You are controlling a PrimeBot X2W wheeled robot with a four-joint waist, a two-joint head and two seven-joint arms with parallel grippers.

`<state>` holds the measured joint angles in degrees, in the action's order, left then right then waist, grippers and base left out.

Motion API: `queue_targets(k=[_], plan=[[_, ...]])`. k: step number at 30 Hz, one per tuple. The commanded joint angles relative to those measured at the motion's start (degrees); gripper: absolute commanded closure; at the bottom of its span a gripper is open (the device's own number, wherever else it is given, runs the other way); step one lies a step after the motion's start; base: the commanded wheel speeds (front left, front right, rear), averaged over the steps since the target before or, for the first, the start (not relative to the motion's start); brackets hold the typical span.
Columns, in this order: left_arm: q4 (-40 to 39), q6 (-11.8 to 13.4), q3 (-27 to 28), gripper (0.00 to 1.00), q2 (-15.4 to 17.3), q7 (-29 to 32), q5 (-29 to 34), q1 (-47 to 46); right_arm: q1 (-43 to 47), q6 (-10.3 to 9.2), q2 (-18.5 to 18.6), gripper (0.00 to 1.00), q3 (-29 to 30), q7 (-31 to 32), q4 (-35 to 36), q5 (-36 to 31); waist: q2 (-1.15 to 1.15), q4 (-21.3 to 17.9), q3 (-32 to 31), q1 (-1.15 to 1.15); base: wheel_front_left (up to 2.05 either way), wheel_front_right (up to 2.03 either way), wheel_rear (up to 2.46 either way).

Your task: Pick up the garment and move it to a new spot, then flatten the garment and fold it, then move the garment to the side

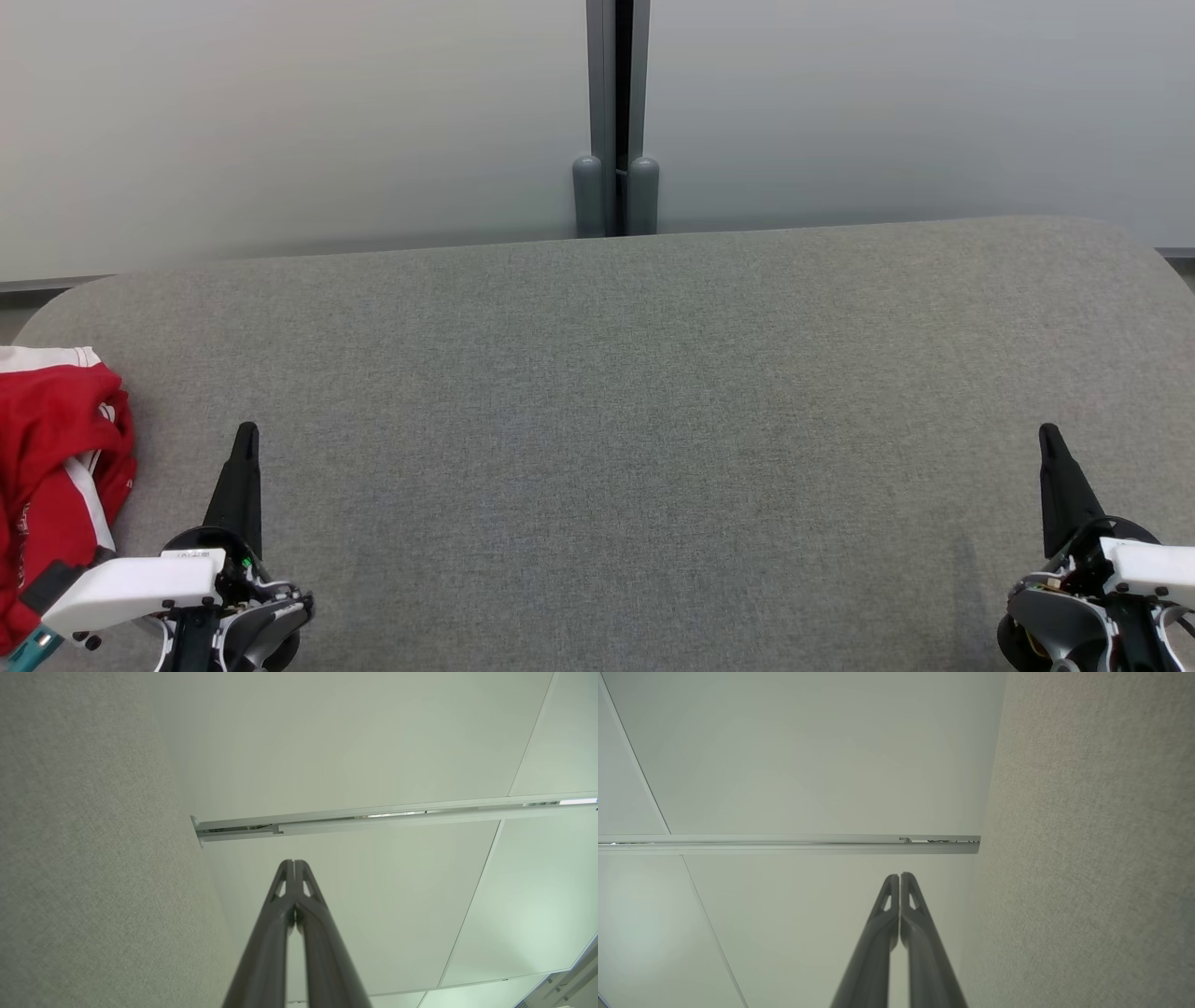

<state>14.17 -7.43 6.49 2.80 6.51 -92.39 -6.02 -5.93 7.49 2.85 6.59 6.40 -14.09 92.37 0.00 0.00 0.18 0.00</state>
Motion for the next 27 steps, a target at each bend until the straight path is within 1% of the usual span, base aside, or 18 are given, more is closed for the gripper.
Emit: queue_targets(k=[1, 27], plan=[[0.0, -0.2, 0.1, 1.0, 0.2, 0.1, 0.0, -0.5, -0.6, 0.0, 0.0, 1.0, 0.0, 0.2, -0.1, 0.1, 0.0, 0.0, 0.0, 0.0, 0.0, 0.0, 0.0], [0.0, -0.2, 0.1, 1.0, 0.2, 0.0, 0.0, -0.5, -0.6, 0.0, 0.0, 1.0, 0.0, 0.2, -0.1, 0.1, 0.0, 0.0, 0.0, 0.0, 0.0, 0.0, 0.0]])
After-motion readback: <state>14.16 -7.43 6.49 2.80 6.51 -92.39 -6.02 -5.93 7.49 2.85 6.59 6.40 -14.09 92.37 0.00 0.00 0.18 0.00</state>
